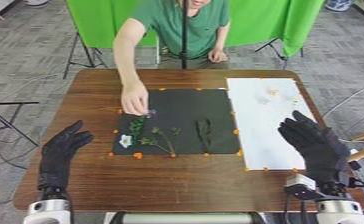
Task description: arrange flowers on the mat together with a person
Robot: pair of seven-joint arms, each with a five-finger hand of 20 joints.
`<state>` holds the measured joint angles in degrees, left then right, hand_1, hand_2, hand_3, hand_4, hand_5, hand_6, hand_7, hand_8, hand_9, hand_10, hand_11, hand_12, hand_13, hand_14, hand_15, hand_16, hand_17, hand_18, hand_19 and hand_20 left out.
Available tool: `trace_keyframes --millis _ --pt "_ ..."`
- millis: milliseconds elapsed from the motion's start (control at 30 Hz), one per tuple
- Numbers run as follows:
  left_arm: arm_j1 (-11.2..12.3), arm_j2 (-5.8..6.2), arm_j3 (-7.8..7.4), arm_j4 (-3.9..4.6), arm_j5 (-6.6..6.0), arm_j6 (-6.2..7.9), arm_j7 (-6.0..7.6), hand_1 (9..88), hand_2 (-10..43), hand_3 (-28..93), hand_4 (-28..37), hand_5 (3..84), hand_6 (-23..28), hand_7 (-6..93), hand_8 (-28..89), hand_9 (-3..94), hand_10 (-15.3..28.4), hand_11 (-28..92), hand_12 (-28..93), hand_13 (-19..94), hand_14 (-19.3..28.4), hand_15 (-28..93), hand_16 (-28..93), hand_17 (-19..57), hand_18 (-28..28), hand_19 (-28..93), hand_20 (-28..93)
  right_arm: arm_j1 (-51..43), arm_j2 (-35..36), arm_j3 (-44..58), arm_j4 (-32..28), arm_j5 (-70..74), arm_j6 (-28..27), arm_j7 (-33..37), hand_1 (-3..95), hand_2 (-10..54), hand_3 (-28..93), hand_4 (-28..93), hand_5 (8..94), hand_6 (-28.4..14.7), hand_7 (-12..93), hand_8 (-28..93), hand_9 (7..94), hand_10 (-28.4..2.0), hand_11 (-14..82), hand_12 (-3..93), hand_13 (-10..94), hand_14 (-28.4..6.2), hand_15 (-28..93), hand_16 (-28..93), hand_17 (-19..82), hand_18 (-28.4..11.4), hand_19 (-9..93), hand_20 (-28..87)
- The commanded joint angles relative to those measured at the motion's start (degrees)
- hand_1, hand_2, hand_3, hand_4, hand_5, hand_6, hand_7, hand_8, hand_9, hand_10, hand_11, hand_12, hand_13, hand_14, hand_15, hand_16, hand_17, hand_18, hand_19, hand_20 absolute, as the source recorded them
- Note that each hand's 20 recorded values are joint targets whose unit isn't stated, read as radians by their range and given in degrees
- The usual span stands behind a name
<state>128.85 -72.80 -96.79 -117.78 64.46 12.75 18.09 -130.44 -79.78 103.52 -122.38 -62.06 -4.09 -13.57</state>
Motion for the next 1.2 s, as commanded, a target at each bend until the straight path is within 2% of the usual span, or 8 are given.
trace_keyframes --millis 33,233,567,833,1000,1100,1167,1200 --pt "0.4 -0.08 0.09 0.4 -0.16 -0.76 -0.44 21.4 -1.7 71 -27.0 48.6 3.6 10.9 -6 52.1 14.8 18 13 46 17.7 21 -3 16.2 13.3 15 22 0.0 0.3 -0.3 0.2 -0.7 -0.3 0.1 6.0 5.7 75 -19 47.4 -0.8 11 -9 45.8 -15.2 5.6 13.9 37 -13.6 13 14 19 -16.7 7 28" --pt "0.4 -0.18 0.04 0.38 -0.25 -0.56 -0.5 21.4 -1.7 71 -26.8 48.6 3.7 10.9 -6 52.0 14.6 18 13 46 17.6 21 -3 16.2 13.3 15 22 0.1 0.3 -0.3 0.3 -0.7 -0.3 0.4 6.2 5.7 75 -19 47.5 -0.7 11 -9 45.9 -15.3 5.6 14.1 37 -13.7 13 14 19 -16.7 7 28" --pt "0.7 -0.4 -0.2 0.25 -0.07 -1.09 -0.62 21.4 -1.7 71 -26.7 48.6 3.9 10.5 -6 51.9 14.7 18 13 46 17.7 21 -3 16.2 13.3 15 22 0.0 0.2 -0.3 0.3 -1.1 -0.3 0.2 6.5 5.4 75 -18 47.7 -0.8 11 -9 46.0 -15.3 5.6 14.1 37 -13.7 13 15 19 -16.7 7 28" --pt "0.6 -0.5 -0.11 0.2 -0.01 -1.26 -0.79 21.4 -1.8 71 -26.3 48.6 3.8 10.5 -6 51.8 14.6 18 13 46 17.7 21 -3 16.0 13.3 15 21 -0.2 0.2 0.5 -0.2 -3.1 0.5 0.0 9.9 -0.1 75 -18 47.6 -0.7 11 -9 45.6 -15.3 5.6 14.7 37 -13.5 13 15 19 -16.7 8 28" --pt "0.9 -0.57 -0.14 0.03 -0.02 -1.06 -0.78 21.5 -1.7 71 -26.3 48.6 3.8 10.5 -6 51.7 14.7 18 13 46 17.6 21 -3 16.0 13.3 15 21 1.6 1.8 3.3 -0.9 -10.6 2.9 0.9 12.2 -3.7 75 -18 46.4 -0.9 11 -9 44.9 -15.5 5.6 15.4 39 -14.3 13 16 20 -17.0 13 31" --pt "1.0 -0.5 -0.13 -0.05 -0.06 -0.82 -0.81 21.4 -1.8 71 -26.2 48.7 3.8 10.4 -6 51.8 14.7 18 13 46 17.6 21 -3 16.1 13.3 15 21 4.8 4.5 4.7 -0.9 -17.4 6.0 2.7 15.1 -5.0 74 -18 46.3 -1.1 11 -9 45.5 -15.9 5.8 16.3 42 -15.2 15 19 20 -17.5 19 35" --pt "0.7 -0.47 -0.04 0.04 -0.09 -0.8 -1.0 21.4 -1.7 71 -26.2 48.7 3.7 10.7 -6 51.9 14.7 18 13 46 17.6 21 -3 16.0 13.3 15 21 7.5 7.0 5.3 -1.4 -23.0 8.1 8.4 15.8 -5.2 74 -17 46.3 -1.4 11 -8 45.8 -16.2 6.0 17.0 44 -15.4 15 20 20 -17.6 24 37" --pt "0.8 -0.46 -0.01 0.04 -0.01 -0.82 -0.97 21.4 -1.8 71 -26.1 48.7 3.7 10.7 -6 51.9 14.7 18 13 46 17.6 21 -3 16.0 13.3 15 21 9.1 8.2 5.6 -0.6 -26.0 8.0 8.8 16.2 -5.3 73 -17 46.1 -1.7 11 -8 46.0 -16.3 6.0 17.4 46 -15.7 15 21 20 -17.7 26 38"
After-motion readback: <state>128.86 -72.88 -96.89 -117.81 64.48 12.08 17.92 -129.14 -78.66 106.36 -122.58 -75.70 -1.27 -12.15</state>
